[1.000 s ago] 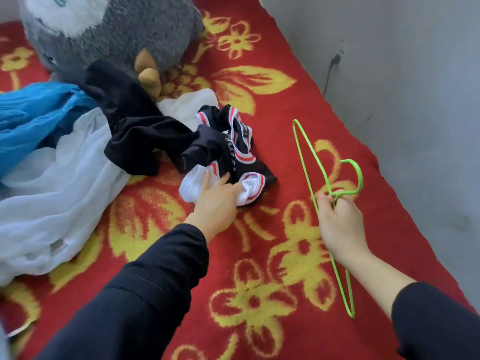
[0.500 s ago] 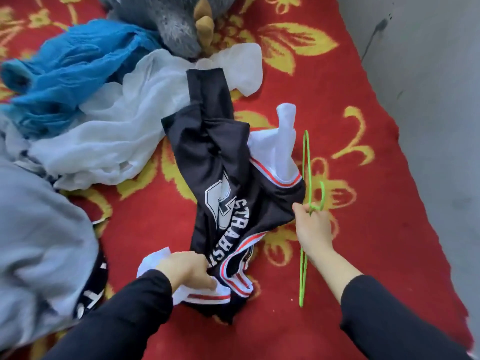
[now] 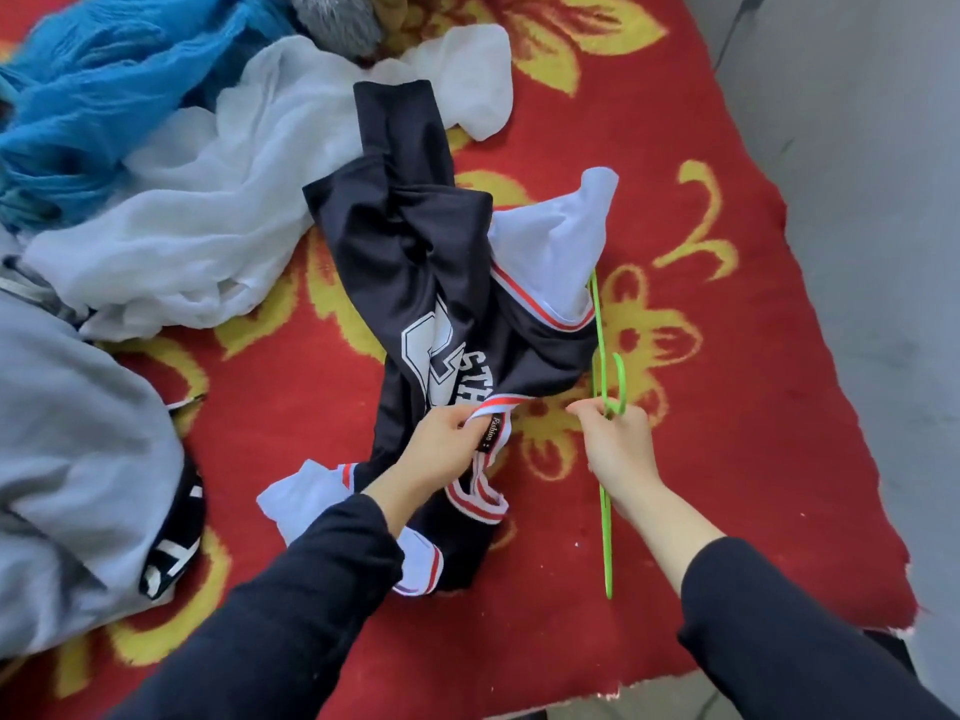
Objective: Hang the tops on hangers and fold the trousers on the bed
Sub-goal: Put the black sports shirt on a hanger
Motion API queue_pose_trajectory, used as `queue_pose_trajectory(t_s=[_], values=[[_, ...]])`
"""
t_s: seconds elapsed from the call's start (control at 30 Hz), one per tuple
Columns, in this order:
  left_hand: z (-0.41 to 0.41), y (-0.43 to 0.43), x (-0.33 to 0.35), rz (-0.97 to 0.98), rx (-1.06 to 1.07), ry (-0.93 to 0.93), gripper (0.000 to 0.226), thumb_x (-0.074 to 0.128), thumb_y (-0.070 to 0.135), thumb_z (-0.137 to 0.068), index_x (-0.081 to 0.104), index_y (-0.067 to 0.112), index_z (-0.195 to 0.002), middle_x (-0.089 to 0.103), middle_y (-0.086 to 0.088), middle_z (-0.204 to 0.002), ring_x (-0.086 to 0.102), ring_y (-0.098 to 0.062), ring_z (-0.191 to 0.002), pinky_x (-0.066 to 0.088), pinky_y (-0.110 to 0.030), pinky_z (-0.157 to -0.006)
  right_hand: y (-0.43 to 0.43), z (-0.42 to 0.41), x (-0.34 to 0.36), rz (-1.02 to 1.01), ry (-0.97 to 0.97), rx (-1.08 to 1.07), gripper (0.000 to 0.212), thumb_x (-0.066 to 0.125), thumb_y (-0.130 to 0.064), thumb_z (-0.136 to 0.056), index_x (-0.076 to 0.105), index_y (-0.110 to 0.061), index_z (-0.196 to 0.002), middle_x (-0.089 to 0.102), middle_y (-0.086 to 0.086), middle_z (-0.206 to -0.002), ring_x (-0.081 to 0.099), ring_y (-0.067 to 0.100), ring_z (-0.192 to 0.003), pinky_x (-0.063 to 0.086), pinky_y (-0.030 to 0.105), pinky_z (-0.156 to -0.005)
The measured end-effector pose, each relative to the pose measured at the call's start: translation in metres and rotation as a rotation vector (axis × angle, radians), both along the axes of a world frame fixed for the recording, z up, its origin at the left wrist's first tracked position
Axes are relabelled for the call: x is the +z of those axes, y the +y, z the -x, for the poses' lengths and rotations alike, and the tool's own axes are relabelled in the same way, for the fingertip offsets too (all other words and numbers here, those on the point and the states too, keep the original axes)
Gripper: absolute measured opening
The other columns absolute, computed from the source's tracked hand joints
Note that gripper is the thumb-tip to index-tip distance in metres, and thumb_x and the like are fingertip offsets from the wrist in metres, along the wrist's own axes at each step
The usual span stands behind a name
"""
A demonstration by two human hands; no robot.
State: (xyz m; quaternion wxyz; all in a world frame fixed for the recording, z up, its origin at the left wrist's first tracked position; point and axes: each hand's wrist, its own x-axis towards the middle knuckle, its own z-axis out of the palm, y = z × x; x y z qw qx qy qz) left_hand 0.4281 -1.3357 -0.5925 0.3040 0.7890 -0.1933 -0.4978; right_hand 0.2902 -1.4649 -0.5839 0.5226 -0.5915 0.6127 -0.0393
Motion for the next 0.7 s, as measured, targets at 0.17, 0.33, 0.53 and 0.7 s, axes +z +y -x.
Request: queue_pose_trajectory(t_s=[0.17, 0.33, 0.53, 0.7], values=[[-0.022, 0.013, 0.06, 0.153, -0.114, 0.445, 0.031, 0.054, 0.028, -0.097, 0.07, 0.01, -0.078, 0.066, -0.002, -0.073, 0.054, -0.009, -0.068, 0.04, -0.019, -0.067, 0.016, -0.023, 0.021, -0.344, -0.173, -0.168, 0.049, 0.069, -0.057, -0.073, 0.039, -0.021, -0.06, 0.023, -0.003, -0.05, 0.025, 0.016, -0.041, 0.022, 0.025, -0.043], [-0.035, 0.017, 0.118, 0.096, -0.257, 0.427, 0.052, 0.064, 0.04, -0.085, 0.049, -0.008, -0.072, 0.032, -0.013, -0.07, 0.024, -0.027, -0.068, 0.022, -0.036, -0.068, 0.007, -0.054, 0.069, -0.358, -0.409, -0.319, 0.035, 0.075, -0.013, -0.076, 0.043, -0.021, -0.063, 0.035, -0.01, -0.042, 0.029, 0.006, -0.031, 0.021, 0.015, -0.033], [-0.042, 0.026, 0.205, 0.198, -0.206, 0.266, 0.039, 0.062, 0.027, -0.092, 0.045, 0.012, -0.06, 0.03, 0.0, -0.059, 0.025, -0.012, -0.053, 0.02, -0.027, -0.053, -0.017, -0.082, 0.195, 0.033, -0.451, 0.157, 0.008, 0.074, 0.0, -0.075, 0.069, 0.001, -0.08, 0.066, 0.007, -0.073, 0.059, 0.015, -0.068, 0.047, 0.027, -0.065], [-0.041, 0.045, 0.302, 0.34, -0.126, 0.026, 0.029, 0.063, 0.035, -0.091, 0.063, 0.006, -0.095, 0.055, -0.011, -0.072, 0.042, -0.018, -0.066, 0.029, -0.032, -0.064, -0.007, -0.097, 0.324, 0.179, -0.449, 0.427, 0.027, 0.077, -0.007, -0.074, 0.061, -0.016, -0.055, 0.05, -0.013, -0.041, 0.044, 0.0, -0.036, 0.033, 0.012, -0.039]])
